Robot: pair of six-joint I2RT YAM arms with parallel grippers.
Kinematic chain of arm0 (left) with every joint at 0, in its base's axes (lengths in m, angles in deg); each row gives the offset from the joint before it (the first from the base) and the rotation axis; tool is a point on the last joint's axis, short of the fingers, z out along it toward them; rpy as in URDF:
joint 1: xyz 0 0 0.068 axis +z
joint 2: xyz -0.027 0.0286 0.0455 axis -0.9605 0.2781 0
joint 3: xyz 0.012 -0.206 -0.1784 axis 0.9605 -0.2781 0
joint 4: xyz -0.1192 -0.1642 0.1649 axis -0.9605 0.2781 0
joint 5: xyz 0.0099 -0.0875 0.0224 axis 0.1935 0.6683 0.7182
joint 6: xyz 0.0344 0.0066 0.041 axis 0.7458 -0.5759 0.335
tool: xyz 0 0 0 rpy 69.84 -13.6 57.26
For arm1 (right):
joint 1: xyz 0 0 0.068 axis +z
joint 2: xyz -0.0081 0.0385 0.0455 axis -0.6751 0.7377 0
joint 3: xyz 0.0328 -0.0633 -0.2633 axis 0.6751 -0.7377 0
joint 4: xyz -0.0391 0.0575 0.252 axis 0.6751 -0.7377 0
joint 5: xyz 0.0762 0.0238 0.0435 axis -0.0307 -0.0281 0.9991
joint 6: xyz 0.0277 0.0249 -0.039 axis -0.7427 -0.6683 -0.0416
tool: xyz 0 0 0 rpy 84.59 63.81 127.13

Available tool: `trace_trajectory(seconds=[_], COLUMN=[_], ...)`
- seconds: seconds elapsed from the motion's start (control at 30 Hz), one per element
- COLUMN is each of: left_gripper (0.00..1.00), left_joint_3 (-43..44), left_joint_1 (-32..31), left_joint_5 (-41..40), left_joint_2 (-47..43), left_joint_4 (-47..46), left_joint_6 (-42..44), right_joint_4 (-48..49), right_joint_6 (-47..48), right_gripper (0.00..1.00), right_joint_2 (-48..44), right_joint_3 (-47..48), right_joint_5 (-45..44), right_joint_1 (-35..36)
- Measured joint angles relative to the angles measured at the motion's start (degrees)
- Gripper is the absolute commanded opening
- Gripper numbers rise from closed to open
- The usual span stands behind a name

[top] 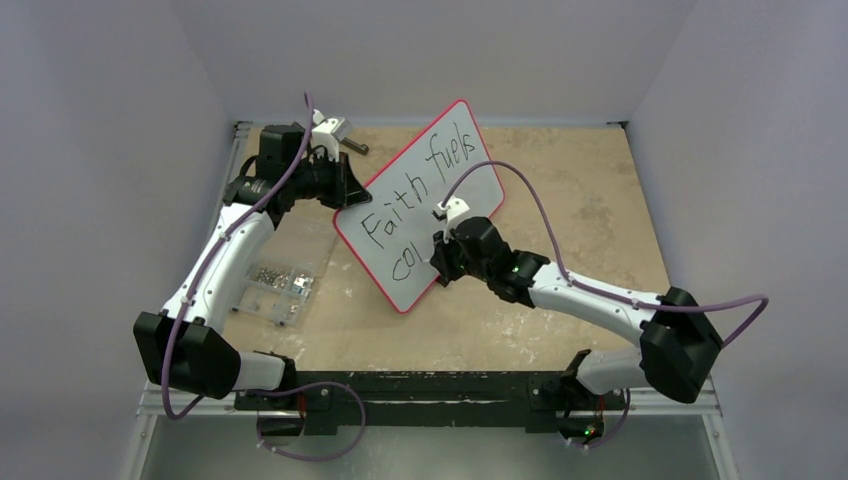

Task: Write a sentence on the whiteboard

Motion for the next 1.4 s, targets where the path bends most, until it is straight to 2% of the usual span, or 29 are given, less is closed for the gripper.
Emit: trace_trajectory(seconds=[0.57, 0.87, 1.17, 1.4], left_gripper=[0.0, 0.0, 0.0, 0.0], left_joint_3=[0.0, 0.0, 0.0, 0.0], left_joint_1=[0.0, 0.0, 0.0, 0.0], left_joint_5=[-0.1, -0.3, -0.3, -0.3], left_joint_2=[0.0, 0.0, 0.0, 0.0], left_joint_4=[0.0, 0.0, 0.0, 0.0], left_joint_6=[0.0, 0.0, 0.0, 0.0], right_joint_4=[-3.6, -2.9, -2.3, -2.4], right_joint_6=[2.3, 2.0, 0.8, 0.6], right_gripper=[0.0, 0.0, 0.0, 0.0], right_joint_2=[4.3, 4.2, 3.2, 3.2], right_joint_3=[11.6, 11.1, 4.7, 4.3], right_joint_5=[-5.2, -5.1, -4.1, -4.0], right_joint_1=[0.0, 0.0, -0.1, -0.1])
